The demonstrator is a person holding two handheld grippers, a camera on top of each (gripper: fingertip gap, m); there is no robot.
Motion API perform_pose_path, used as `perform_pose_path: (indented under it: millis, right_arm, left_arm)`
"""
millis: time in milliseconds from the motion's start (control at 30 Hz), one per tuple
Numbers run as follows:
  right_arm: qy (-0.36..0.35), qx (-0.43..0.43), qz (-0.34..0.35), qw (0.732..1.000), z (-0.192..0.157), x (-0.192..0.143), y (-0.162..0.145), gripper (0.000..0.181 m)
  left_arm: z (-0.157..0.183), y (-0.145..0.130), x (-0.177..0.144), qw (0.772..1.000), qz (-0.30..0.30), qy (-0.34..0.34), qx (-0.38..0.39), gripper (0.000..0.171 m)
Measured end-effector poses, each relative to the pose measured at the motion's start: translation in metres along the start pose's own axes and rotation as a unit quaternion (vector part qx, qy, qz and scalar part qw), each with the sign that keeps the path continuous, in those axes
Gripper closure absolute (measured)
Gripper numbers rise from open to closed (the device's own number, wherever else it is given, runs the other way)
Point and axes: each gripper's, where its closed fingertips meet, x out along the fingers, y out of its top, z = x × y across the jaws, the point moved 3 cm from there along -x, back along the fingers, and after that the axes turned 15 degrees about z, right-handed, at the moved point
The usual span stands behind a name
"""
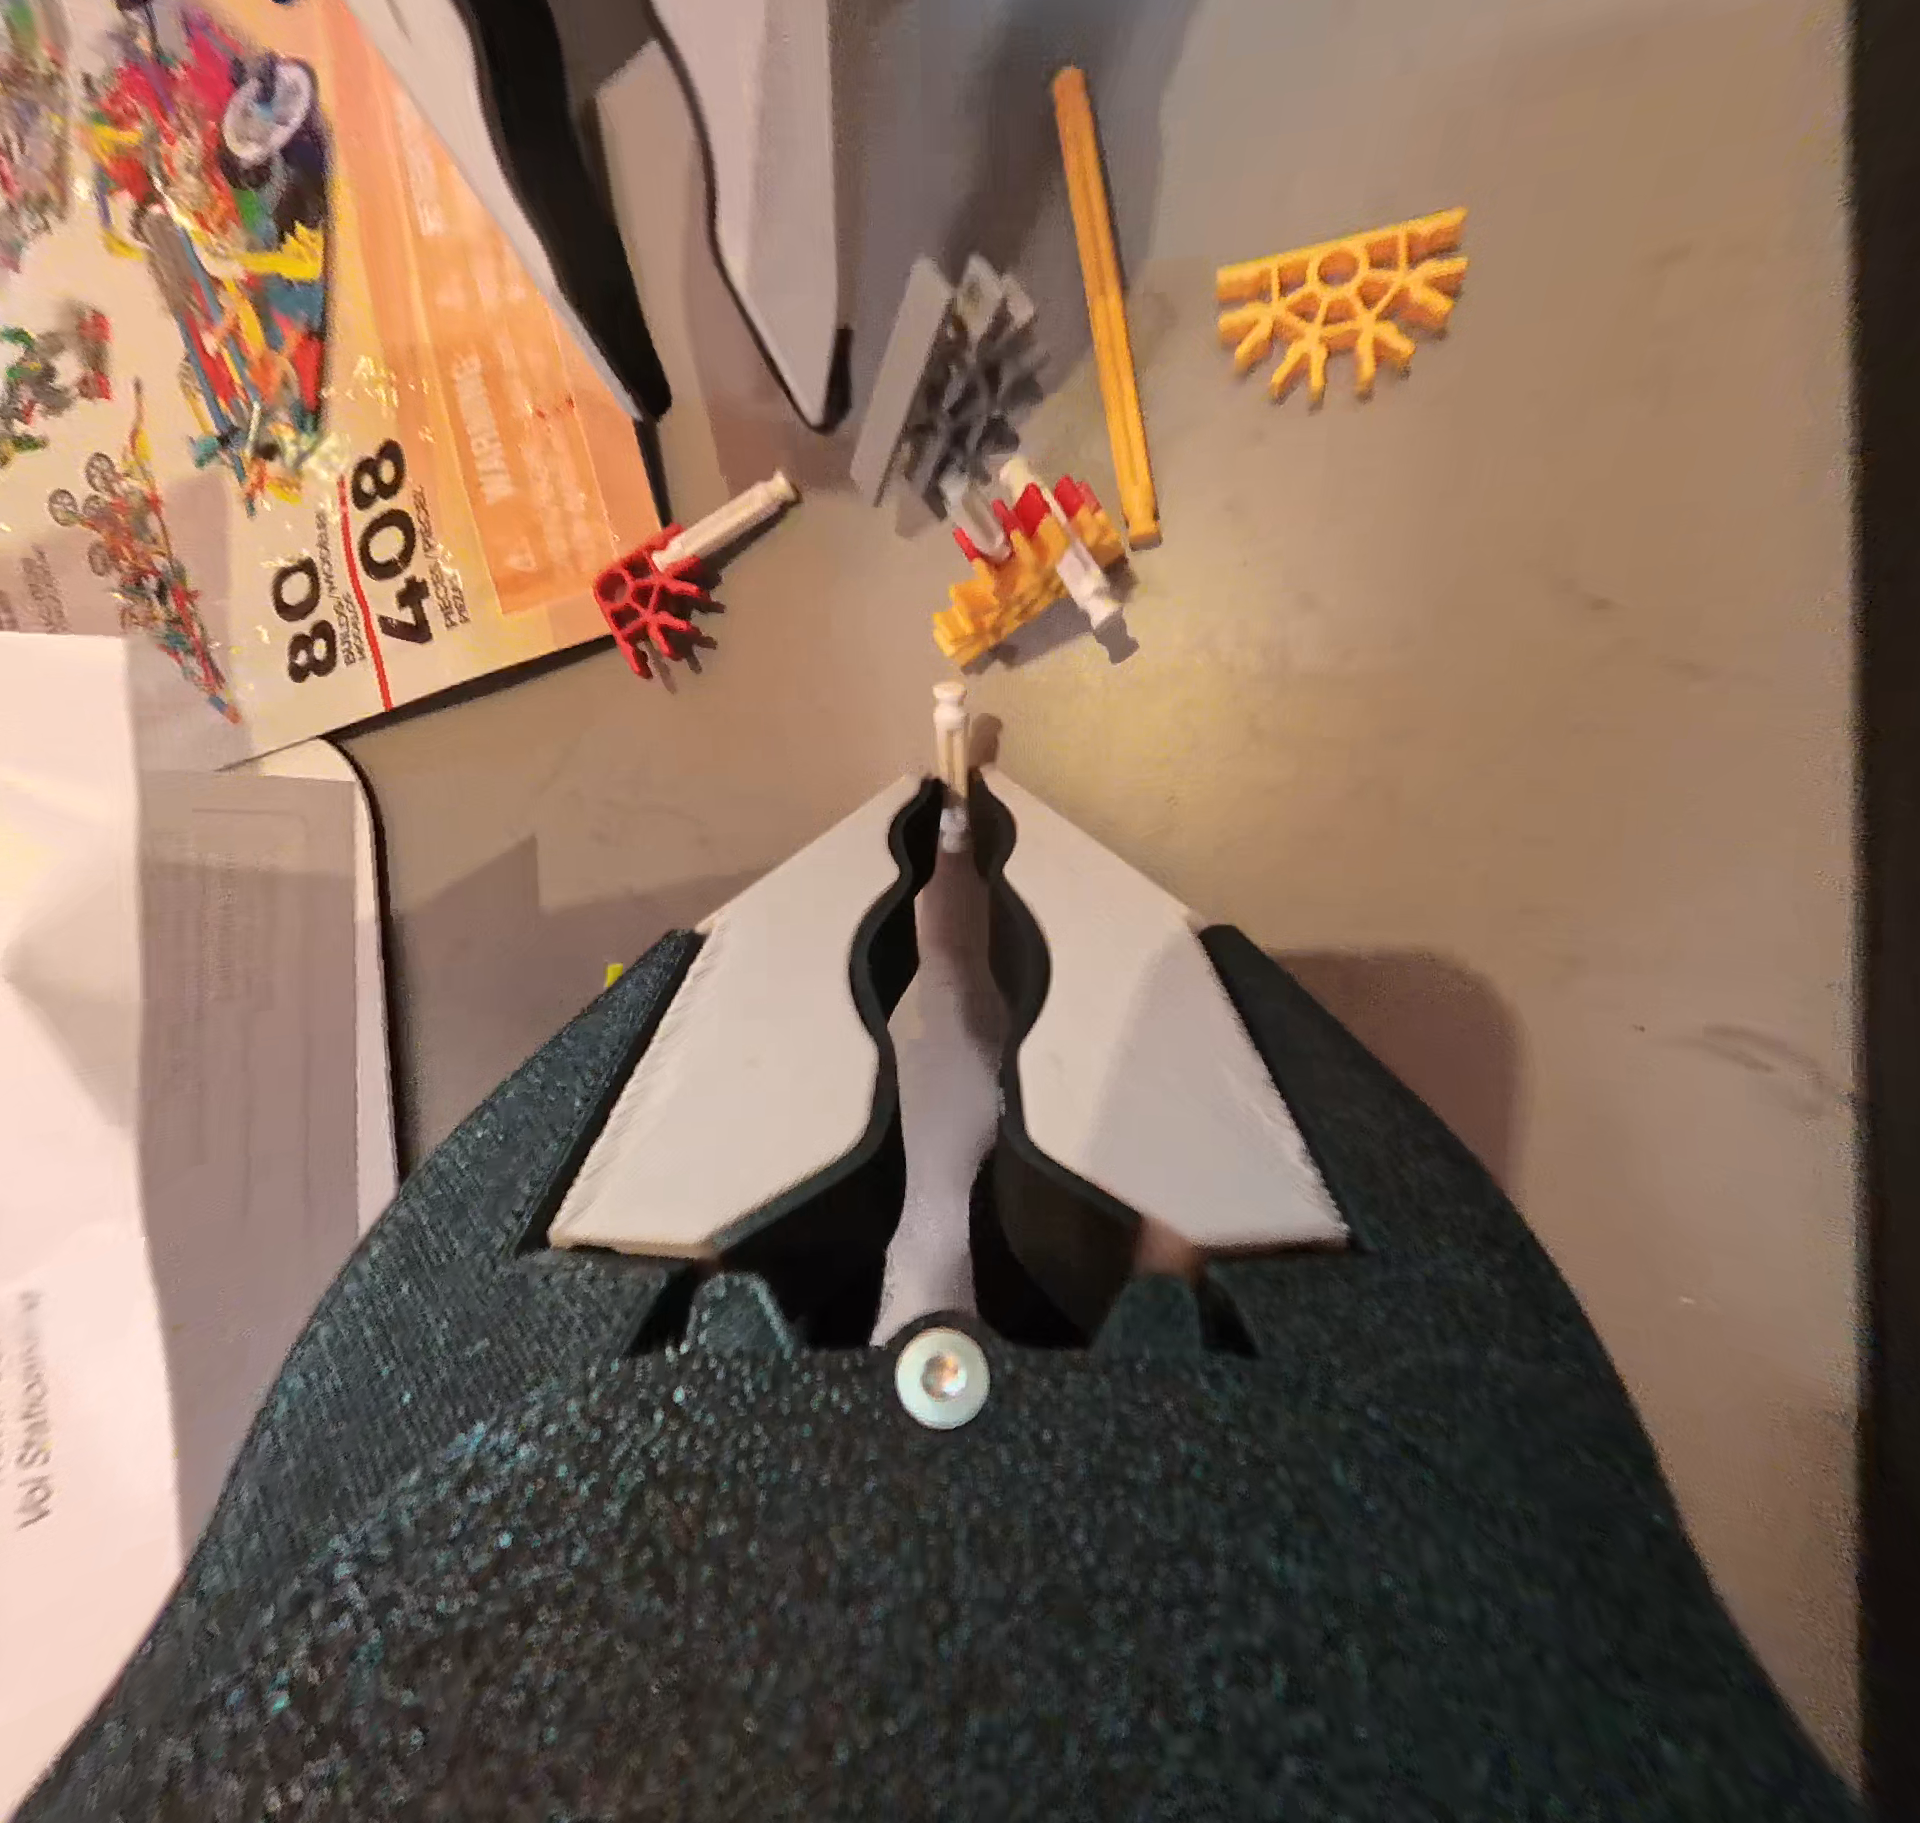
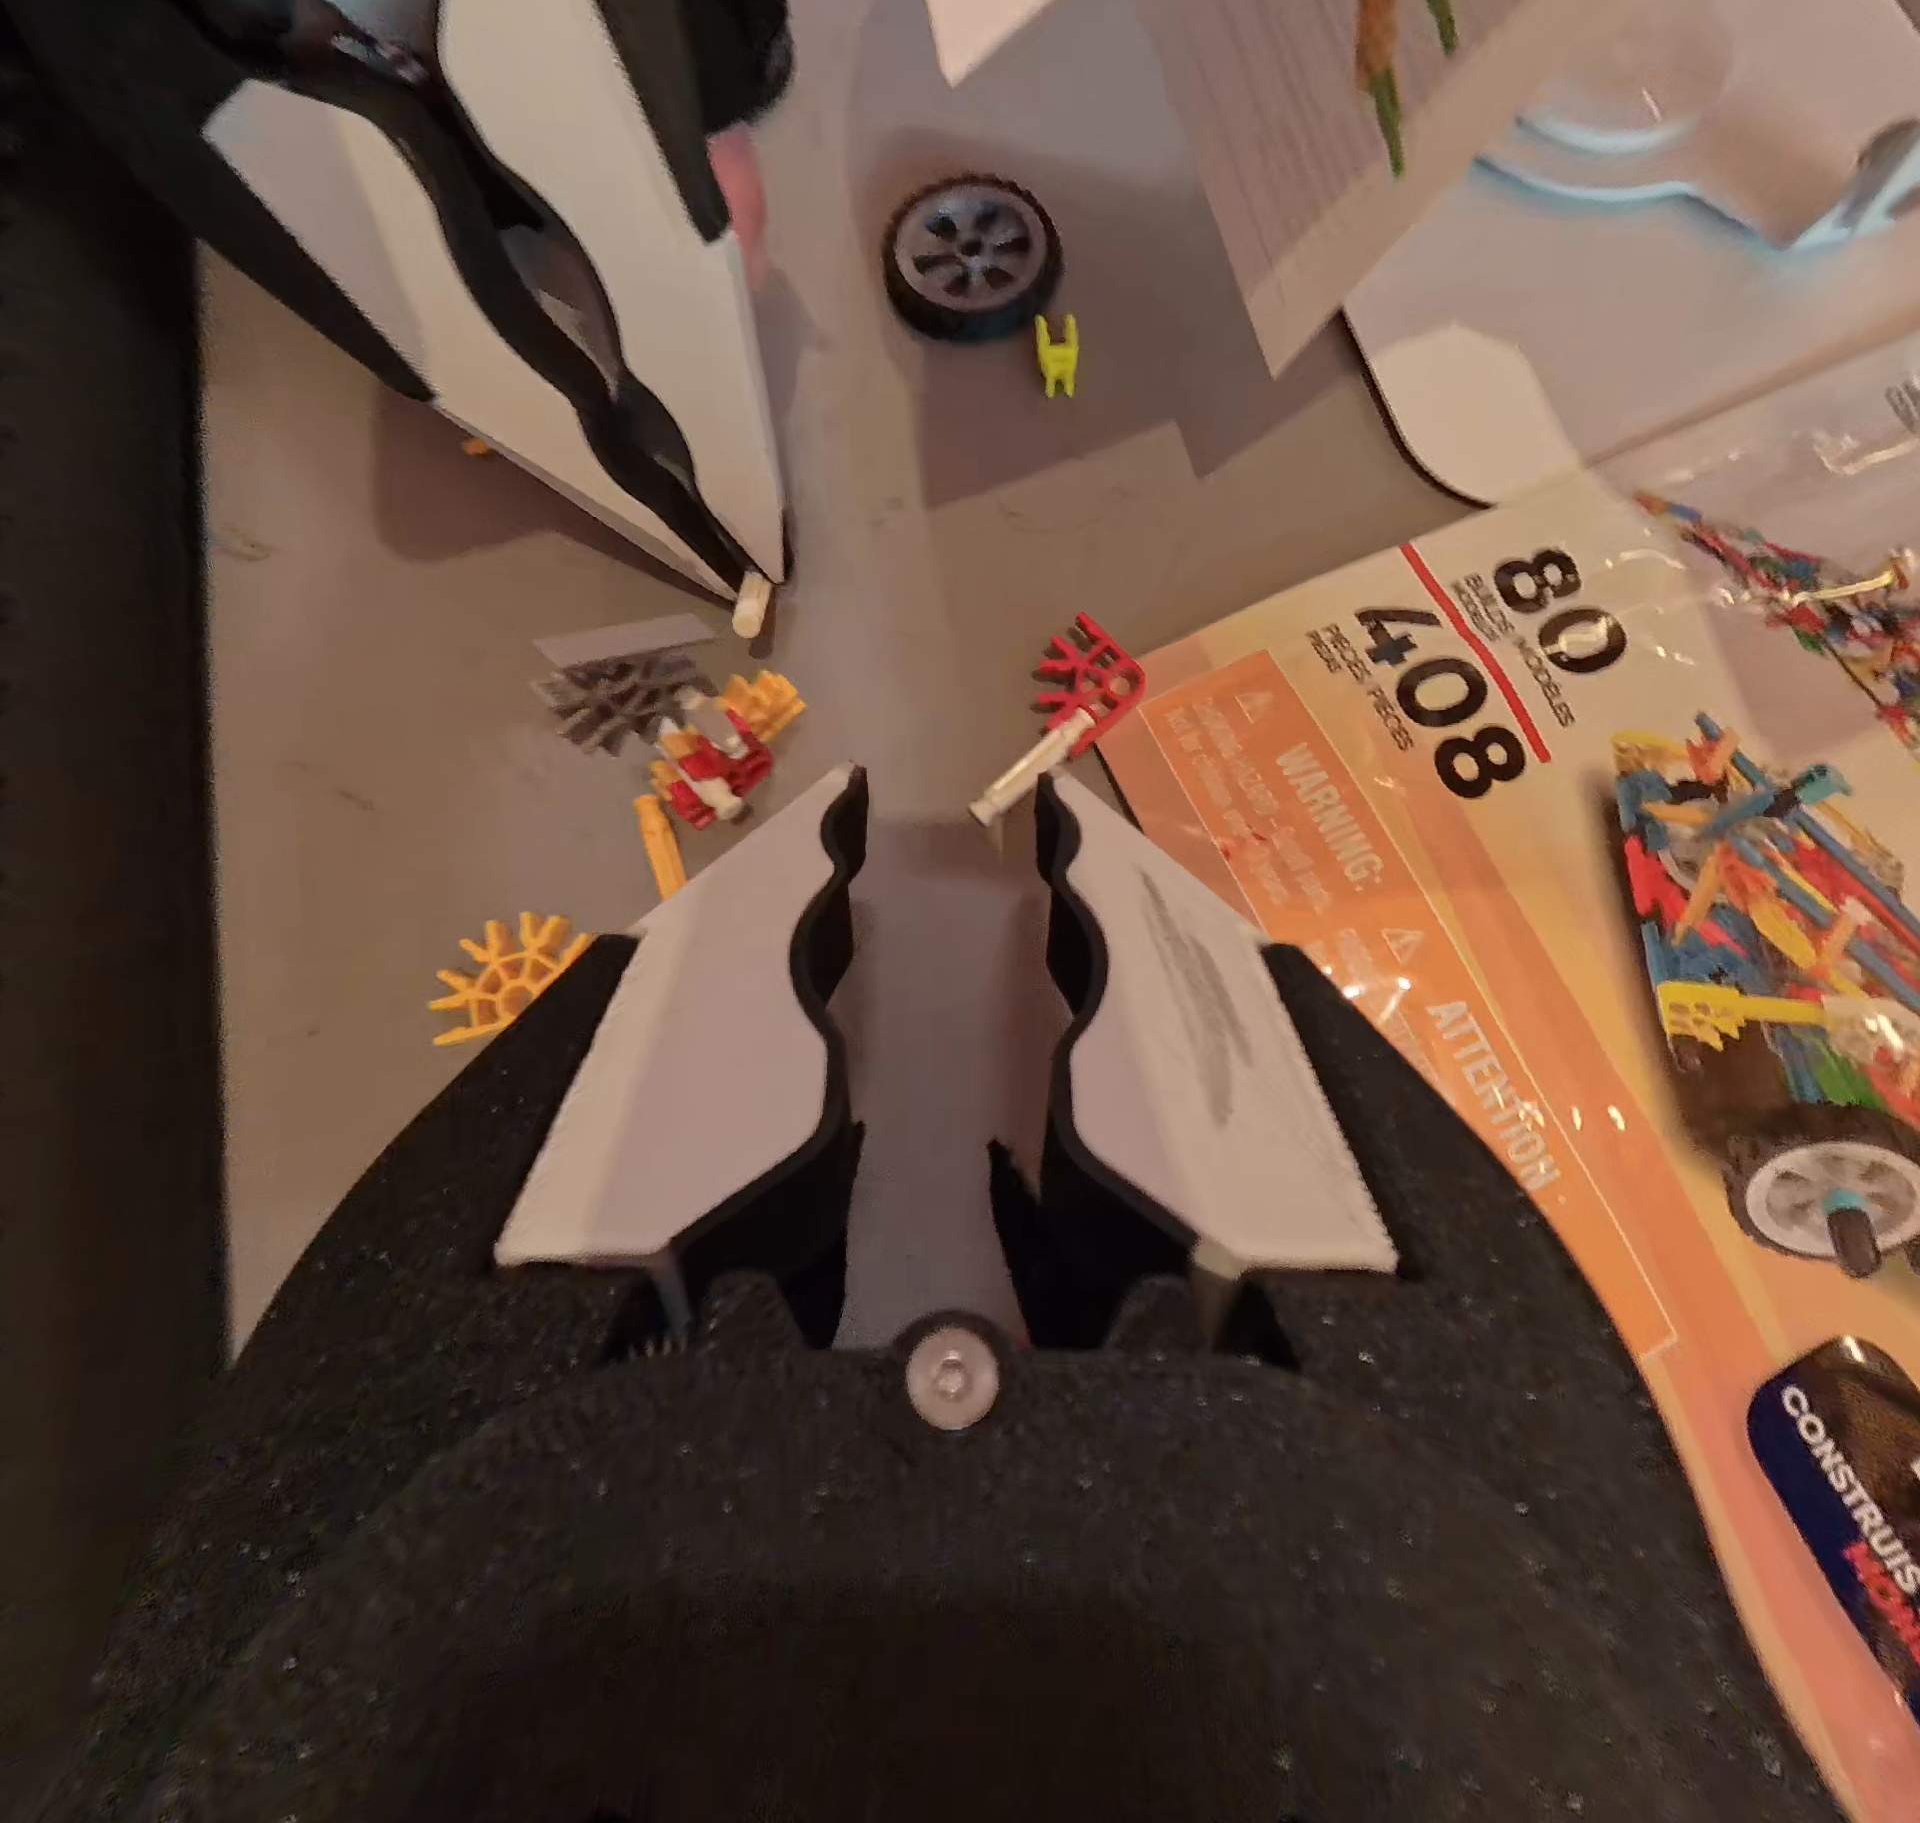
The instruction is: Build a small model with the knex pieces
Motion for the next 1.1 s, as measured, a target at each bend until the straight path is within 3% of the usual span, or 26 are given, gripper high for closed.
perform_pose_path:
  millis: [100, 300, 467, 1100]
  right_arm:
    - [-0.009, 0.005, -0.014, 1.0, 0.004, 0.002, -0.006, 0.161]
    - [-0.019, 0.0, -0.04, 0.999, 0.005, 0.012, -0.014, 0.162]
    - [-0.033, -0.007, -0.055, 0.998, 0.01, 0.016, -0.02, 0.173]
    - [-0.011, -0.024, 0.016, 1.0, 0.003, 0.002, 0.007, 0.177]
  left_arm:
    - [0.0, -0.005, 0.001, 1.0, -0.011, -0.001, 0.0, 0.167]
    - [0.0, -0.005, 0.001, 1.0, -0.008, -0.002, -0.006, 0.167]
    - [-0.001, -0.006, 0.001, 1.0, -0.005, -0.003, -0.013, 0.167]
    - [-0.027, 0.008, -0.005, 0.996, 0.028, 0.084, -0.003, 0.152]
